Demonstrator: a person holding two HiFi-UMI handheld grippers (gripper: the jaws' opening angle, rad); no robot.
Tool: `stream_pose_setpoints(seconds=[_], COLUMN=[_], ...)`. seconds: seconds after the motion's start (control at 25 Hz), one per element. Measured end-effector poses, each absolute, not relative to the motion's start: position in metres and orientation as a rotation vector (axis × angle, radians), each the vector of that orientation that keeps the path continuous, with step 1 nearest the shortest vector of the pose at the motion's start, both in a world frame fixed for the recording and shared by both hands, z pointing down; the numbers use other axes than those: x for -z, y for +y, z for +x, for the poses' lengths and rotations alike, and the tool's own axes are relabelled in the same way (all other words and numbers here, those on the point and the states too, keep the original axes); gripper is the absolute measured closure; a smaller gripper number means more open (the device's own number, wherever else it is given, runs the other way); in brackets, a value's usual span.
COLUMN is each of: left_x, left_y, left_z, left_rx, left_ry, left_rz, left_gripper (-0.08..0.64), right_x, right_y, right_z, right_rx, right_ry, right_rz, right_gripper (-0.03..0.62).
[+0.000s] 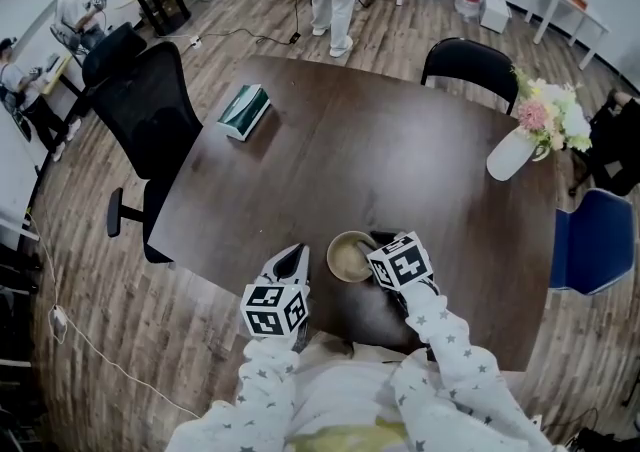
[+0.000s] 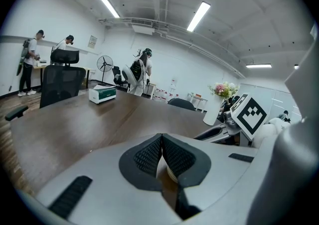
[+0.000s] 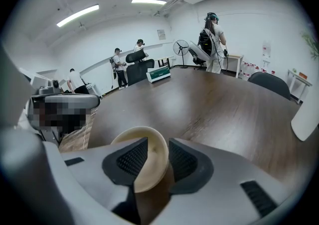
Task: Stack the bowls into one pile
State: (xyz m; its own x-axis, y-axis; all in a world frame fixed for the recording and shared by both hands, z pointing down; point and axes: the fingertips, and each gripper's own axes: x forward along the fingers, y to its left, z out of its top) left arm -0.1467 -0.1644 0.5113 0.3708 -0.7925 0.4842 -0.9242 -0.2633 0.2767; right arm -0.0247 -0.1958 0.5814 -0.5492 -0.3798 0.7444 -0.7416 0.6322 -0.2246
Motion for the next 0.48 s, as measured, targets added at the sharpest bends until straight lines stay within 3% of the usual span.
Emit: stream_pose_setpoints(seconds=[0.24,0.48], left_x=[-0.504,-0.491], left_y=[-0.166,-0.172], left_z=[-0.140,-0.135], left_rx=[-0.335,-0.315], left_ry=[-1.476,-1.473], left_rz=[2.143,2.194], left_gripper=[0.534,0.534], right_x=[-0.565,-0.543], right_y=[-0.201,-0.208], right_z=[-0.021,-0.018], right_rx=[-0.719,-0.717], right_ry=[-2.250,-2.372], right_rz=[0.908,0.930], right_gripper=[0.451,0.545])
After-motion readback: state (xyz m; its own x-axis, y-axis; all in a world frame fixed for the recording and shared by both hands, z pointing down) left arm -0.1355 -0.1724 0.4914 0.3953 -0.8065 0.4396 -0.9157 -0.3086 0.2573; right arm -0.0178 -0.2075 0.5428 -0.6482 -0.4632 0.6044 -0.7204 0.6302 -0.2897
